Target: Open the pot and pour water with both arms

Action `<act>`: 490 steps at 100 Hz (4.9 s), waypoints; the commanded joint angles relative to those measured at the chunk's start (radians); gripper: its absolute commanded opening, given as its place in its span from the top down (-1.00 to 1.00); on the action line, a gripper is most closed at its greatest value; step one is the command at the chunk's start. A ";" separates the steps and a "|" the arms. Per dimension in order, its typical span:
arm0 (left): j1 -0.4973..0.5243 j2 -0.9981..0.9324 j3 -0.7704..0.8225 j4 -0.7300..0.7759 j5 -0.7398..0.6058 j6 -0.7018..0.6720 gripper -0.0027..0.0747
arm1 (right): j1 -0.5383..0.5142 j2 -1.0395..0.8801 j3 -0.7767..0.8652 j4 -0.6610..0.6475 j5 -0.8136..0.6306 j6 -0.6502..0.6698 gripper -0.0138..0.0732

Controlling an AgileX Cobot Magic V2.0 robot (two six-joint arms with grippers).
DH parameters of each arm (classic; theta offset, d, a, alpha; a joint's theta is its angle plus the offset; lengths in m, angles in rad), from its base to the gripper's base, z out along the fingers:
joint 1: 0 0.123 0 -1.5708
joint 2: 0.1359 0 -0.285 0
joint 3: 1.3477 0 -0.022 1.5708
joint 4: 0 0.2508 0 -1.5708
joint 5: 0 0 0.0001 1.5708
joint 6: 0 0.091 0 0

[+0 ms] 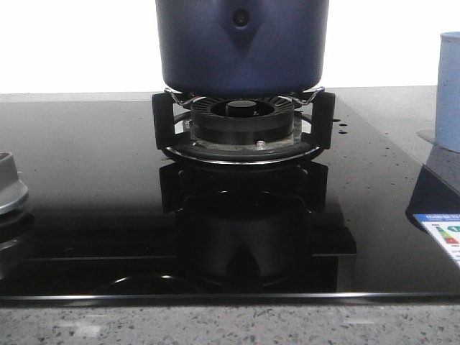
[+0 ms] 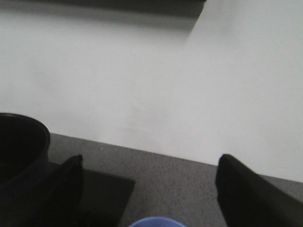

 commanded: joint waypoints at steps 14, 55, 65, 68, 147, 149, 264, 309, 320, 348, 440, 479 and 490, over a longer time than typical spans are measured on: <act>-0.072 0.141 -0.182 -0.097 0.017 0.028 0.17 | 0.010 -0.130 -0.024 0.006 -0.043 0.047 0.48; -0.184 0.417 -0.404 -0.097 0.017 0.062 0.17 | 0.058 -0.189 -0.024 -0.123 -0.046 0.076 0.84; -0.192 0.454 -0.436 -0.097 0.017 0.067 0.17 | 0.058 -0.189 -0.024 -0.123 -0.046 0.076 0.84; -0.192 0.464 -0.441 -0.097 0.017 0.072 0.17 | 0.058 -0.189 -0.024 -0.126 -0.044 0.076 0.84; -0.203 0.498 -0.456 -0.047 0.119 0.153 0.17 | 0.058 -0.187 0.061 -0.138 -0.042 0.076 0.84; -0.205 0.498 -0.456 -0.047 0.119 0.156 0.17 | 0.058 -0.187 0.061 -0.138 -0.042 0.076 0.84; -0.214 0.440 -0.495 -0.152 0.096 0.143 -0.63 | 0.058 -0.187 0.061 -0.138 -0.044 0.076 0.84; 0.057 0.005 -0.436 0.269 0.122 -0.292 0.98 | 0.064 -0.270 0.061 -0.382 -0.100 0.322 0.84; 0.105 -0.153 -0.320 0.338 0.074 -0.294 0.98 | 0.091 -0.300 0.061 -0.556 -0.138 0.502 0.84; 0.109 -0.671 0.226 0.340 -0.360 -0.298 0.98 | 0.148 -0.398 0.088 -0.735 -0.217 0.624 0.82; 0.106 -1.052 0.556 0.301 -0.404 -0.381 0.98 | 0.148 -0.467 0.126 -0.735 -0.168 0.624 0.83; 0.110 -1.054 0.566 0.691 -0.489 -0.615 0.98 | 0.148 -0.467 0.126 -0.735 -0.168 0.624 0.83; 0.110 -1.054 0.596 1.197 -0.588 -1.088 0.98 | 0.148 -0.467 0.126 -0.735 -0.168 0.624 0.83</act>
